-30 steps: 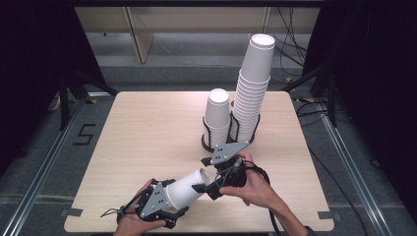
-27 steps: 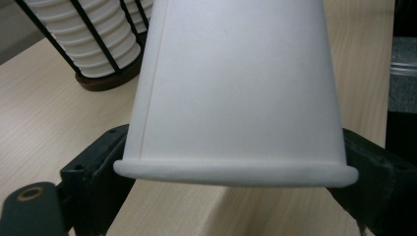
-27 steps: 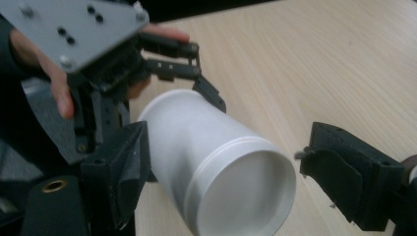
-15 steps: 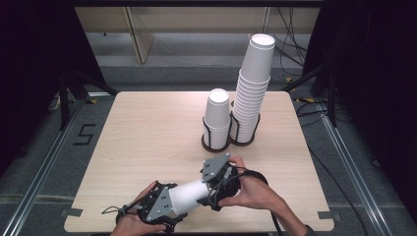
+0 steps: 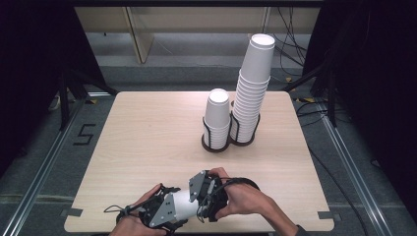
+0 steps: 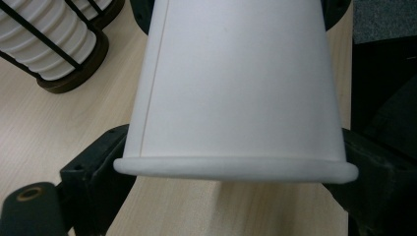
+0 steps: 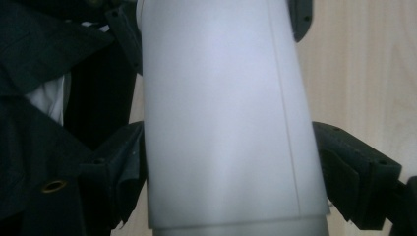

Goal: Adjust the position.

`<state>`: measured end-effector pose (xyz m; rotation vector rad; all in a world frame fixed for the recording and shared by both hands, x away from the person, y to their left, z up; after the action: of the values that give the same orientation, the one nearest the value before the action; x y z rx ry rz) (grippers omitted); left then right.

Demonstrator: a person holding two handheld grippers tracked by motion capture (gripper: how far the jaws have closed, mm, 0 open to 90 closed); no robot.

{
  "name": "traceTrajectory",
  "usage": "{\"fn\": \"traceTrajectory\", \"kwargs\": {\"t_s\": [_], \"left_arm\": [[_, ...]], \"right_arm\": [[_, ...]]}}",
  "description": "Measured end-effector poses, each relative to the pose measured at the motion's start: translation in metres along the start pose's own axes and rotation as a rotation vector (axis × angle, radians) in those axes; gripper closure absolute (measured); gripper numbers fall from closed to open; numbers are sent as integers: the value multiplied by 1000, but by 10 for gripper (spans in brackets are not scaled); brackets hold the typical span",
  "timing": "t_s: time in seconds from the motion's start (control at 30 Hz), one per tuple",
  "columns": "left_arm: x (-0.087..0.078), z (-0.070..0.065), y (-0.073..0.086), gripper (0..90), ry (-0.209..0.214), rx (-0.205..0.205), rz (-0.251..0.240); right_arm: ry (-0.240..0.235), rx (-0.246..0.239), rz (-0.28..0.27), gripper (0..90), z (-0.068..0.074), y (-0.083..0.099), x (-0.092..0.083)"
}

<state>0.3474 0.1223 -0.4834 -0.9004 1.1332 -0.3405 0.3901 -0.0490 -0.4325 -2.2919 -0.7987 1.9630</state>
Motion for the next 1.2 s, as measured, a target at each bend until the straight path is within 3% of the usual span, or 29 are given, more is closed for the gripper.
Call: {"fn": "traceTrajectory", "kwargs": {"t_s": [0.13,0.17,0.2,0.3,0.37,0.4,0.43,0.47,0.5,0.53,0.57,0.6,0.63,0.7,0.77,0.97,1.07,1.1,1.13,1.2], "left_arm": [[-3,0,-1,103,3,16,1],[-2,-1,-1,104,2,17,-4],[-2,-2,0,103,8,19,3],[-1,-1,1,83,19,6,-10],[-1,1,1,60,27,-18,-48],[1,-1,2,60,38,-51,-86],[0,1,2,52,37,-58,-106],[-1,4,3,53,54,-107,-177],[-1,4,3,54,54,-107,-177],[-4,8,4,59,75,-169,-245],[-4,8,4,63,75,-169,-245],[-6,10,3,67,81,-206,-286],[-7,11,3,67,86,-226,-296],[-9,13,2,87,111,-260,-343],[-9,13,0,80,140,-295,-392],[-9,10,-1,23,146,-312,-409],[-9,9,-4,13,161,-325,-441],[-10,9,-4,15,163,-328,-443],[-10,8,-5,18,170,-336,-461],[-10,8,-5,25,182,-340,-473]], "right_arm": [[-2,-51,38,210,-1,2,4],[-23,11,61,227,4,2,4],[-26,-8,60,229,3,3,5],[-28,11,40,234,4,4,7],[-33,-33,3,231,-1,9,3],[-33,-33,3,231,-1,9,3],[-27,-80,-25,230,-4,11,2],[-17,-66,-54,231,-4,15,-2],[-17,-66,-54,231,-4,15,-2],[-2,-58,-103,231,-6,22,-6],[-2,-58,-103,231,-6,22,-6],[6,-43,-177,230,-9,30,-11],[6,-43,-177,230,-9,30,-11],[-9,-25,-306,230,-11,37,-17],[0,-10,-312,230,-10,39,-20],[-45,-1,-387,230,-7,40,-16],[-39,-10,-402,229,-8,36,-13],[-44,15,-398,229,-7,36,-14],[-49,-6,-421,229,-9,35,-12],[-46,-4,-430,229,-9,34,-11]]}}
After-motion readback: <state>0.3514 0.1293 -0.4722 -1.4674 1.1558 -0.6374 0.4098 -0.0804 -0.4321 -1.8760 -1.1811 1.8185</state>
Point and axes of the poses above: each handheld gripper's, and its own axes: x roughly forward along the jaws, y roughly out of its underside, z roughly to its left, the point moved 2 cm from there along x, roughly forward along the jaws, and after that the axes turned 14 degrees about -x, right-handed, at the moved point
